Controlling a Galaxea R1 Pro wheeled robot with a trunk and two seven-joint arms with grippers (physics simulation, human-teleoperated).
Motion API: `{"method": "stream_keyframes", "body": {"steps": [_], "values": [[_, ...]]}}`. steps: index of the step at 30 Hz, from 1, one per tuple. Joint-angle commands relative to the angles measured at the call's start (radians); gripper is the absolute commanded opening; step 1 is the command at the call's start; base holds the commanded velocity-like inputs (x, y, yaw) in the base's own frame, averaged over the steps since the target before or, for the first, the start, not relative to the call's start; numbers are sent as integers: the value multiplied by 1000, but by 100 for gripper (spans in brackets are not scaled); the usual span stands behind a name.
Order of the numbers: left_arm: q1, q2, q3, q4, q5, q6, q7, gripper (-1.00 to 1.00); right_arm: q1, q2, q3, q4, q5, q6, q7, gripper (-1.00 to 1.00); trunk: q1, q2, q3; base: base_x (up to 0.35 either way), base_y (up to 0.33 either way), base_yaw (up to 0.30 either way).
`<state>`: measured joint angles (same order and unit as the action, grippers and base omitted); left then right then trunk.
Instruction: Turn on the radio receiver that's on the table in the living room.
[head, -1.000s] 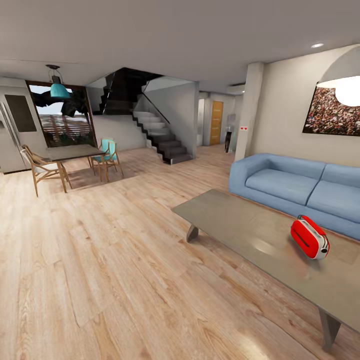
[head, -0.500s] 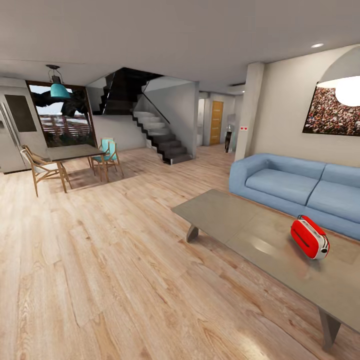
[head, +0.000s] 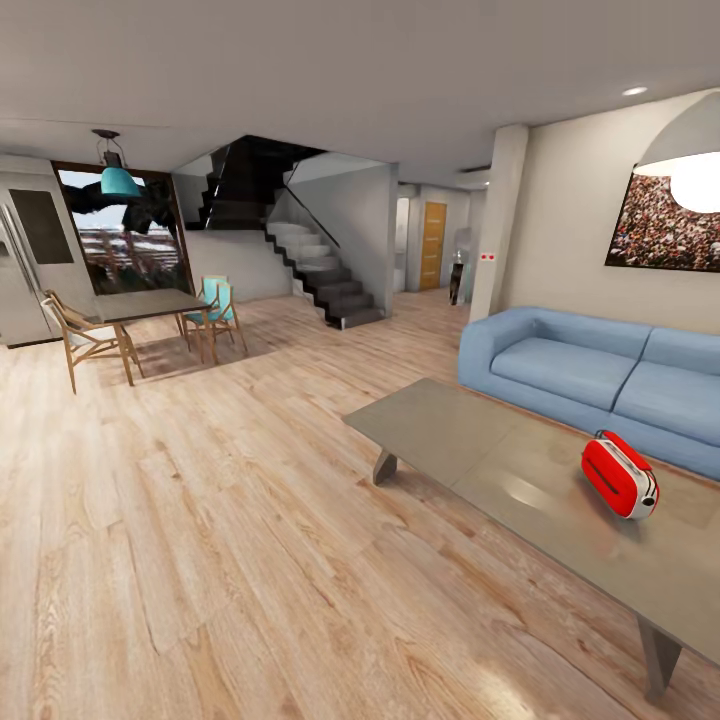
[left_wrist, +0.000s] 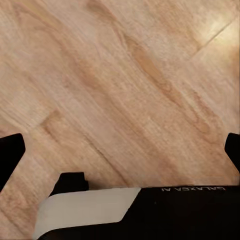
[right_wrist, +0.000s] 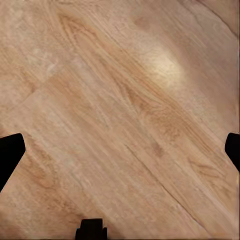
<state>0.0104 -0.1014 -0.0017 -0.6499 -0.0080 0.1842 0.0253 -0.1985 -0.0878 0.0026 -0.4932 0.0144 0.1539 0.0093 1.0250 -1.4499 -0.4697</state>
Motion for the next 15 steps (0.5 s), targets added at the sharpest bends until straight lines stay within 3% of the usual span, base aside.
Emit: {"method": "stream_keyframes", "body": {"steps": [1, 4, 8, 10, 15], "values": [[-13, 3, 0, -8, -1, 14, 1, 100, -31, -3, 0, -4, 3, 50, 2, 100, 0, 0, 0, 0, 0, 0], [-55, 10, 1, -20, -2, 51, 16, 100, -82, -7, 1, -13, 8, 116, 3, 100, 0, 0, 0, 0, 0, 0], [-149, 10, 1, -22, -2, 173, 92, 100, -103, -9, 2, -32, 11, 136, 3, 100, 0, 0, 0, 0, 0, 0], [-192, 6, 1, -23, -1, 203, 107, 100, -105, -18, 2, -42, 11, 137, 3, 100, 0, 0, 0, 0, 0, 0], [-305, 3, 0, -22, 1, 269, 114, 100, -141, -105, -5, -93, -3, 146, 35, 100, 0, 0, 0, 0, 0, 0]]}}
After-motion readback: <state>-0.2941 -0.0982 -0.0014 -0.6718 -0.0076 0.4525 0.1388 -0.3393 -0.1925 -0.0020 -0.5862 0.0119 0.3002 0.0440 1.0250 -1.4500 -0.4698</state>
